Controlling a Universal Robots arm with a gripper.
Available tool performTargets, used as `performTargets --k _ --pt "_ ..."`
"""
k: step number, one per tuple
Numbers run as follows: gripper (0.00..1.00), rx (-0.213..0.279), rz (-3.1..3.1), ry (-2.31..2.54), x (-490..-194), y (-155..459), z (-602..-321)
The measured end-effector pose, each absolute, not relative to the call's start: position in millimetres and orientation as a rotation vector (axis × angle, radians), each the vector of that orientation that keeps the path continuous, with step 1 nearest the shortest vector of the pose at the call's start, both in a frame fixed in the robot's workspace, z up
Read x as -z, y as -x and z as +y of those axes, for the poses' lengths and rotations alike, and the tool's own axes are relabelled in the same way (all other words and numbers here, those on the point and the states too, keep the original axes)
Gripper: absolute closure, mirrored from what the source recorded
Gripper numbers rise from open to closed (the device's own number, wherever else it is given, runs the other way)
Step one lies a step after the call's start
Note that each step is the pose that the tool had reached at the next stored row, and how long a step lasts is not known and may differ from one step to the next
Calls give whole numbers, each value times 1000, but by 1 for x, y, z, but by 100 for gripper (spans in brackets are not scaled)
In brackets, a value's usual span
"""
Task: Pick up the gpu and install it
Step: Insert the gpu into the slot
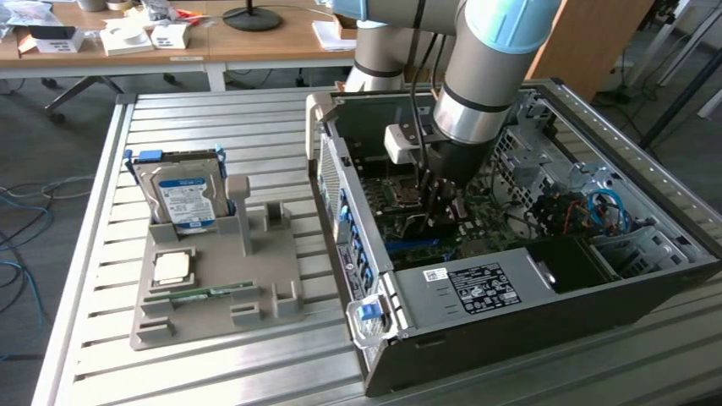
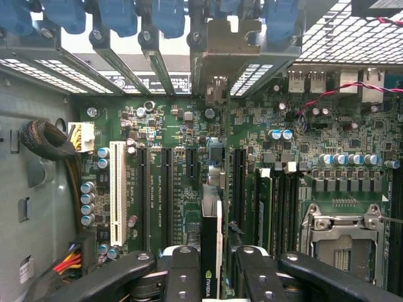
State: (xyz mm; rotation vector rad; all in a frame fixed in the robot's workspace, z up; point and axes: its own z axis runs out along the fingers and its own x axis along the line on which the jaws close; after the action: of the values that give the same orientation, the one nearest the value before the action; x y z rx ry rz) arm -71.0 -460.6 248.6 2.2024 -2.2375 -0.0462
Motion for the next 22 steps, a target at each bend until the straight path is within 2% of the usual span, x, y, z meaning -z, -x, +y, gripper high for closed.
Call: performTargets --k 17,22 --pt "73 37 -2242 -2207 -253 71 -461" --pt "73 21 -2249 -2215 -253 72 -461"
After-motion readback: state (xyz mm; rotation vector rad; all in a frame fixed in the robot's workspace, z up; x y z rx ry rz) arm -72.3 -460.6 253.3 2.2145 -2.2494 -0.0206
